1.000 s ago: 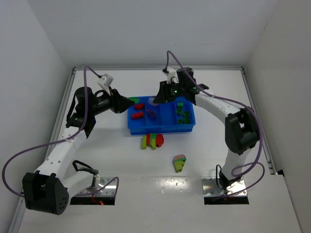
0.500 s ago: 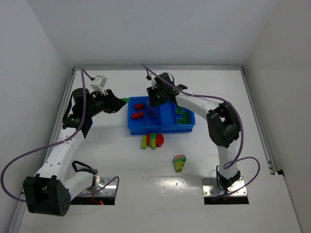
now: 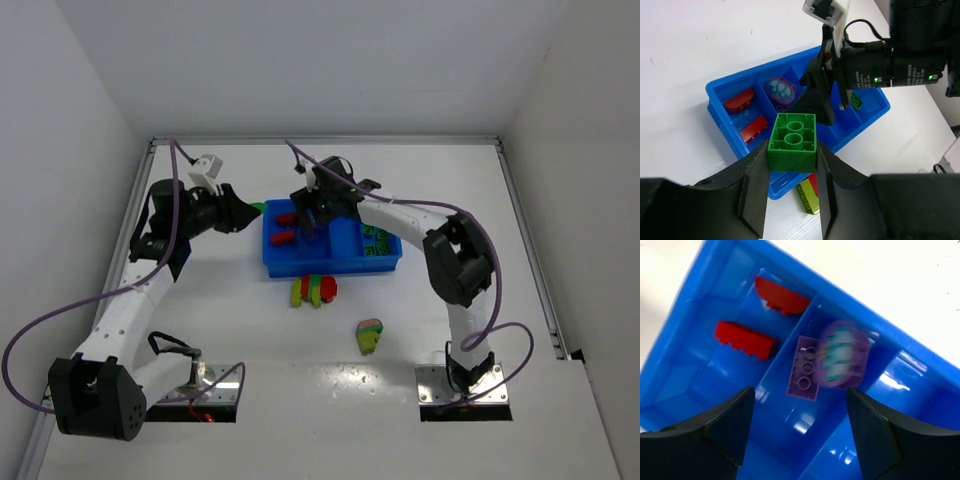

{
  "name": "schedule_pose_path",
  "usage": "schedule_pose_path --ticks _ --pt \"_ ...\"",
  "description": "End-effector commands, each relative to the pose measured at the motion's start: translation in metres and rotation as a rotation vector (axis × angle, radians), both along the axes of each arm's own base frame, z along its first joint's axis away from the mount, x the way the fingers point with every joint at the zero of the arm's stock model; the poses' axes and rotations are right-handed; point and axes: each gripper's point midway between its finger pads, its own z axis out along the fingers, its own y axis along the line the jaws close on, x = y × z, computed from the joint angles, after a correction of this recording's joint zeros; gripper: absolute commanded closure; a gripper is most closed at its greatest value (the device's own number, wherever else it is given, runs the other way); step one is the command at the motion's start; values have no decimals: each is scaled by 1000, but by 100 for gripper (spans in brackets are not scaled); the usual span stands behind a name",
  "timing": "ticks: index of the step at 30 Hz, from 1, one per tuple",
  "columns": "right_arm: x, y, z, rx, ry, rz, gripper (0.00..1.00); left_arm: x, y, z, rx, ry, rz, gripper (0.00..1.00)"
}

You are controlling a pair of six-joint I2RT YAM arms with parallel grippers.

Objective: Sort the legos into containers by color

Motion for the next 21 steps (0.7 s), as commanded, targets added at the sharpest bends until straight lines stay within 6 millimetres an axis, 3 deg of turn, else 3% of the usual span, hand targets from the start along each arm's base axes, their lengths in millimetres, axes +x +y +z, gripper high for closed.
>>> schedule_pose_path --ticks 1,2,3,5,6,7,8,9,10,13,15,16,17,19,20,21 --pt "-6 14 71 130 -96 42 26 4 -1 23 -7 -67 -27 89" --pt "-3 6 80 139 -110 27 26 -1 -5 26 -16 -76 -55 89" --pt "1 -11 106 160 -154 -6 26 -4 -9 27 -19 -76 -75 89" --pt "3 -40 122 166 -184 -60 26 -3 -19 20 -15 -63 -113 89" --pt "11 -72 155 206 -246 -114 24 -2 -22 15 -6 -55 -121 89" --pt "13 -90 167 224 -273 -142 24 -3 -31 14 -6 -49 -146 89" --pt "9 -112 163 230 -256 -185 24 -2 -35 8 6 -40 -156 89" --pt "10 -131 171 243 -282 -217 24 3 -42 3 8 -18 -173 89" --pt "6 -168 182 249 -312 -282 23 5 -53 6 19 -29 -201 89" --pt "-6 -218 188 224 -361 -355 23 17 -80 -1 35 1 -261 89" --pt "-27 -236 181 201 -372 -376 23 15 -107 -12 71 24 -320 88" --pt "-36 -248 165 175 -346 -396 23 21 -119 -3 84 3 -337 88" --pt "-42 -252 164 177 -340 -400 23 21 -138 -23 119 44 -382 88" --pt "-55 -268 166 159 -356 -416 23 29 -155 -28 146 41 -389 88" --pt "-59 -271 164 164 -354 -419 23 36 -166 -20 146 20 -395 88" --pt "-67 -275 163 167 -353 -425 23 38 -183 -39 172 49 -422 88"
